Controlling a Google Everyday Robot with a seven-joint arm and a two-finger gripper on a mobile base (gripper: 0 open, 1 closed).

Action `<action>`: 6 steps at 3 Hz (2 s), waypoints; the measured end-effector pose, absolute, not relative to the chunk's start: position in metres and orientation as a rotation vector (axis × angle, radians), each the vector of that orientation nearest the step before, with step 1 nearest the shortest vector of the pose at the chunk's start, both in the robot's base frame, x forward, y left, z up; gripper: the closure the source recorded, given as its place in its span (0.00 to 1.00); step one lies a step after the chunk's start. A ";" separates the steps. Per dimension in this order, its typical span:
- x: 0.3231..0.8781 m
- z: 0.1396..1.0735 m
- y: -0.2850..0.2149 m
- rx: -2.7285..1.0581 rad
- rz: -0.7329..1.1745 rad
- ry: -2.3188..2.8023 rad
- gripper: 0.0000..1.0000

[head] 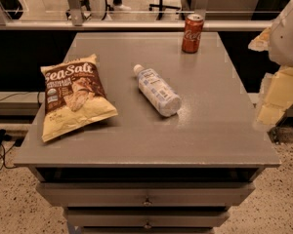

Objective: Place blue plastic bottle upright

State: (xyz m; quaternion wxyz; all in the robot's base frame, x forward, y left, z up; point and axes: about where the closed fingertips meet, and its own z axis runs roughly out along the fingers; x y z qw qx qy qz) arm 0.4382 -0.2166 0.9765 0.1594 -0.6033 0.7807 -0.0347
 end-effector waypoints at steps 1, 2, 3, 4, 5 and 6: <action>0.438 0.977 -0.217 -1.724 -0.099 2.231 0.00; 0.453 0.982 -0.198 -1.678 -0.078 2.235 0.00; 0.494 0.981 -0.153 -1.604 0.011 2.261 0.00; 0.541 0.970 -0.109 -1.502 0.086 2.325 0.00; 0.583 0.953 -0.077 -1.363 0.129 2.392 0.00; 0.620 0.933 -0.061 -1.226 0.120 2.451 0.00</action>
Offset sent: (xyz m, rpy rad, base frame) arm 0.0525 0.0643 0.0149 0.1056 -0.0094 -0.0849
